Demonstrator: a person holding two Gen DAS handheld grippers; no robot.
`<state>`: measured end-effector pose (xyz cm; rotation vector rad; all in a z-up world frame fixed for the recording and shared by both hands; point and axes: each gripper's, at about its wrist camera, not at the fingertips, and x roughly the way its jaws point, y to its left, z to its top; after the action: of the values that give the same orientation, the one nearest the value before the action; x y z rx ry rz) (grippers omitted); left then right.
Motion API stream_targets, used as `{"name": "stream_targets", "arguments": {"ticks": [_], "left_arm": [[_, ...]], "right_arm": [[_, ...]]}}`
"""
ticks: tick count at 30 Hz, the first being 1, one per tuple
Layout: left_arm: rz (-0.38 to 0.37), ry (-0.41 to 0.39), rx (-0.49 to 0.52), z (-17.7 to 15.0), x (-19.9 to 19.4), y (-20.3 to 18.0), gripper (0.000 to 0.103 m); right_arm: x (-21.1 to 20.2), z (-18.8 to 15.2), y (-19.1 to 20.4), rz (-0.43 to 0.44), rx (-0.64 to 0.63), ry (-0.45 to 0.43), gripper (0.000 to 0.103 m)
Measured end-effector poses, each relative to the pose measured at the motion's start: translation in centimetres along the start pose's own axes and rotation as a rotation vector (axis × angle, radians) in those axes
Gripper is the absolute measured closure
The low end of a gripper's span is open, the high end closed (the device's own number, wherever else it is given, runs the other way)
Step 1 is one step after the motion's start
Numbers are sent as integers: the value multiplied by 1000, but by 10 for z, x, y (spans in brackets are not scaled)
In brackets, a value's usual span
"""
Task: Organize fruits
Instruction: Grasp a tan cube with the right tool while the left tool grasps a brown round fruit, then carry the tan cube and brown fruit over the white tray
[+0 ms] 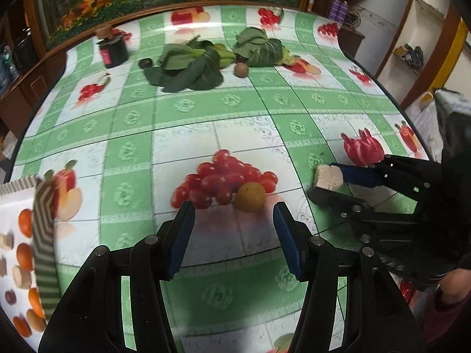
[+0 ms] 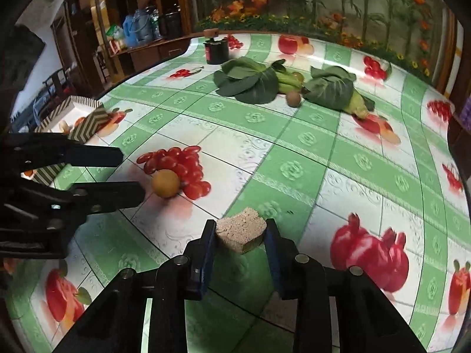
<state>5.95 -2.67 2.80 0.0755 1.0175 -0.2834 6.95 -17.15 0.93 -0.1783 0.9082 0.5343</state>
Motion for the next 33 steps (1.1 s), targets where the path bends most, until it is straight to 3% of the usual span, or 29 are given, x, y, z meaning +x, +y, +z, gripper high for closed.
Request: {"name": "stream_targets", "arguments": {"ticks": [7, 10, 17, 33], "left_arm": [[-47, 6, 24, 7, 17, -9, 49], [-19, -8, 36, 7, 21, -9, 80], [-24, -24, 28, -3, 9, -6, 79], [79, -104, -37, -50, -47, 31, 79]], "right_arm": [[-4, -2, -11, 30, 47, -15, 71], [-4, -2, -11, 27, 50, -16, 71], [-10, -4, -6, 38, 69, -39, 71], [-22, -12, 55, 131, 79, -70, 71]]}}
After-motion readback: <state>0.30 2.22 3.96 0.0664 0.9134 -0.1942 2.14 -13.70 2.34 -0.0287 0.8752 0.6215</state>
